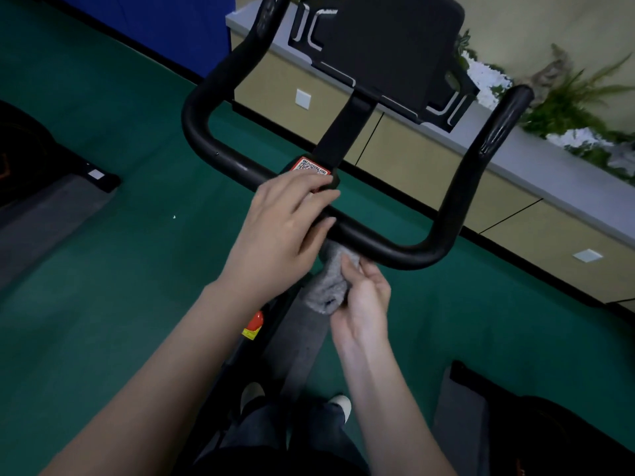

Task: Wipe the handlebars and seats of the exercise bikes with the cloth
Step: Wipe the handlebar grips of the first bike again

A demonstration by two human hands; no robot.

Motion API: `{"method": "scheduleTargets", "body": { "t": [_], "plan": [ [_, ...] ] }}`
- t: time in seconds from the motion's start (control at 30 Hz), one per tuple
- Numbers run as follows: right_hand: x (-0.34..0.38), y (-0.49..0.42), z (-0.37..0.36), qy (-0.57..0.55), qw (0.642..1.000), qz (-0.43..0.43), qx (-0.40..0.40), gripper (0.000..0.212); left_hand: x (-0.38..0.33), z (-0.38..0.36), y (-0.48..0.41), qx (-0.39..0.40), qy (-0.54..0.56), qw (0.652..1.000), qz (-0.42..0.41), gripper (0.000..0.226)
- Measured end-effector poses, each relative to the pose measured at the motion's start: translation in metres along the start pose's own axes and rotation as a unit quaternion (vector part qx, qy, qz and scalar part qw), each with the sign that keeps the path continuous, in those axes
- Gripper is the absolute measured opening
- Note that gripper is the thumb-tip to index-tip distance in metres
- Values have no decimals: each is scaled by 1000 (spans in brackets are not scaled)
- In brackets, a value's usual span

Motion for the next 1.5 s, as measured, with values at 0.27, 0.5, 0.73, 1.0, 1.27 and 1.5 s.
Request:
{"method": "scheduleTargets", "body": {
  "t": [0.27,0.5,0.73,1.0,1.27,1.5],
  "plan": [
    [10,-3,10,1,1000,-8,3,25,-19,-25,3,53,-27,996,-63,35],
    [31,-10,31,-8,1000,22,-20,27,-14,-31,6,29,-34,996,-73,33],
    [30,-9,29,26,1000,9,-12,18,-14,-33,6,3,-16,998,-55,32],
    [47,-10,48,110,993,10,-37,19,-14,-32,6,-2,-9,999,-52,31],
    [84,-21,54,187,871,419,-173,22,-15,-32,6,-5,-9,999,-51,30],
    [65,0,54,367,661,651,-60,25,-16,-32,6,0,-10,999,-48,30]
  ]
}}
Point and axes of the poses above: each hand's wrist, its own y-axis away from the middle knuckle, its own z-axis out of the back of the hand, x = y × z, the point moved 2 cm from there along -y, towards the middle knuckle, and after that the axes turned 14 degrees about -x, right-handed, at the moved point
